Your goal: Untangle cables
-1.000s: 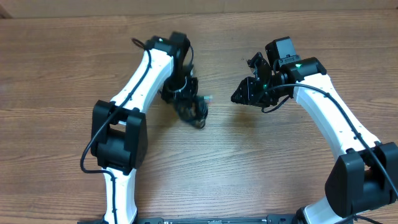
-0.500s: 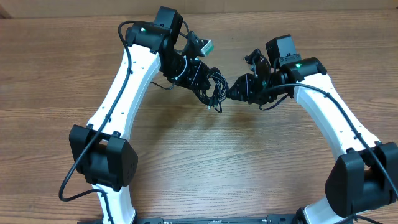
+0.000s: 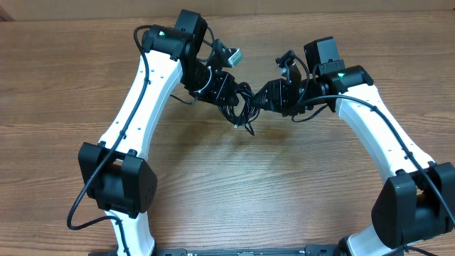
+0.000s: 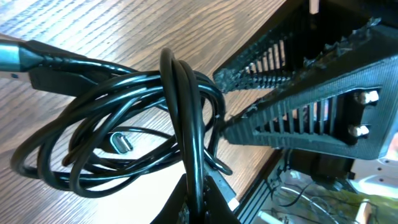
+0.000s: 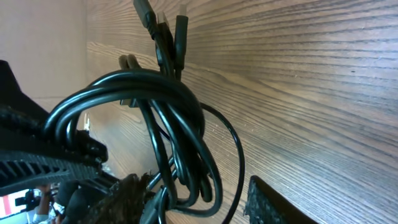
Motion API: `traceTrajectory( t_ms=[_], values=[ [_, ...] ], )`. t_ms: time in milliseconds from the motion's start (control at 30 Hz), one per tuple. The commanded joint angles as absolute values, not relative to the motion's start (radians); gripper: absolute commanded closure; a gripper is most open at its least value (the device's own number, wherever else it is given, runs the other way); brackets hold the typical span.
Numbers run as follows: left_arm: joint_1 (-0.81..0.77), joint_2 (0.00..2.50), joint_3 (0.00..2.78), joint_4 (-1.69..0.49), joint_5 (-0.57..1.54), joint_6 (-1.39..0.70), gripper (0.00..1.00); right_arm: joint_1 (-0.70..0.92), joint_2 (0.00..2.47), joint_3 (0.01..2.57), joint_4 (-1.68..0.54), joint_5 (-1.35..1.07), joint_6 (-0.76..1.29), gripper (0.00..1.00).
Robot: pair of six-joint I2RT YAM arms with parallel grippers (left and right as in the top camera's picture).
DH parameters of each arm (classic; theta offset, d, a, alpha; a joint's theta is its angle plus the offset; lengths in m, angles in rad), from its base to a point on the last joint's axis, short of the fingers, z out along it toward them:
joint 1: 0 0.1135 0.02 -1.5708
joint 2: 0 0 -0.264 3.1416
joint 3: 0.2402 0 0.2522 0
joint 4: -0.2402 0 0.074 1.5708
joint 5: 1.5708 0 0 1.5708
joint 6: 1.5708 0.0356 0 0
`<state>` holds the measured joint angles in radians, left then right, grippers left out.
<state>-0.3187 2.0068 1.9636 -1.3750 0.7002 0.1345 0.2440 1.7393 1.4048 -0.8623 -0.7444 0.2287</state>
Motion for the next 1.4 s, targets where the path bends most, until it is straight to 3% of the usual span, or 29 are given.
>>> traceTrajectory(
  t_ms=[0,167,200,300,367,500,700,800,933,967,1067,1200,1300,1367],
  values=[
    [-0.319,1.995,1.977,-1.375,0.799,0.157,0.96,0.247,1.742,1.42,-0.858,-0.761,0.236,0.46],
    [-0.32,1.995,1.977,-1.376,0.928,0.157,0.96,0.248,1.743,1.42,-0.857,-0.76,0.236,0.47],
    [-0.321,1.995,1.977,-1.377,0.945,0.157,0.96,0.248,1.743,1.42,-0.857,-0.754,0.236,0.52],
    [-0.321,1.995,1.977,-1.382,0.933,0.157,0.96,0.248,1.744,1.42,-0.857,-0.672,0.237,0.8],
    [-0.32,1.995,1.977,-1.388,0.9,0.156,0.96,0.247,1.744,1.42,-0.858,-0.508,0.237,0.96],
    [-0.32,1.995,1.977,-1.42,0.677,0.065,0.96,0.247,1.744,1.42,-0.876,-0.199,0.312,0.96],
    [-0.32,1.995,1.977,-1.463,0.442,-0.026,0.96,0.247,1.744,1.42,-0.881,-0.065,0.318,0.96],
    [-0.32,1.995,1.977,-1.497,0.137,-0.189,0.96,0.248,1.744,1.42,-0.892,-0.069,0.318,0.96],
    [-0.32,1.995,1.969,-1.506,0.052,-0.271,0.96,0.248,1.744,1.42,-0.897,-0.269,0.318,0.96],
    [-0.32,1.996,1.966,-1.504,0.054,-0.272,0.94,0.248,1.745,1.42,-0.897,-0.324,0.318,0.96],
    [-0.32,1.999,1.964,-1.503,0.096,-0.272,0.74,0.252,1.745,1.42,-0.901,-0.424,0.307,0.96],
    [-0.32,2.001,1.964,-1.504,0.131,-0.24,0.63,0.276,1.745,1.42,-0.914,-0.484,0.176,0.96],
    [-0.32,2.001,1.964,-1.504,0.131,-0.232,0.59,0.286,1.745,1.42,-0.931,-0.464,0.105,0.76],
    [-0.32,2.001,1.964,-1.503,0.131,-0.232,0.53,0.287,1.745,1.42,-0.933,-0.453,0.103,0.5]
  ],
)
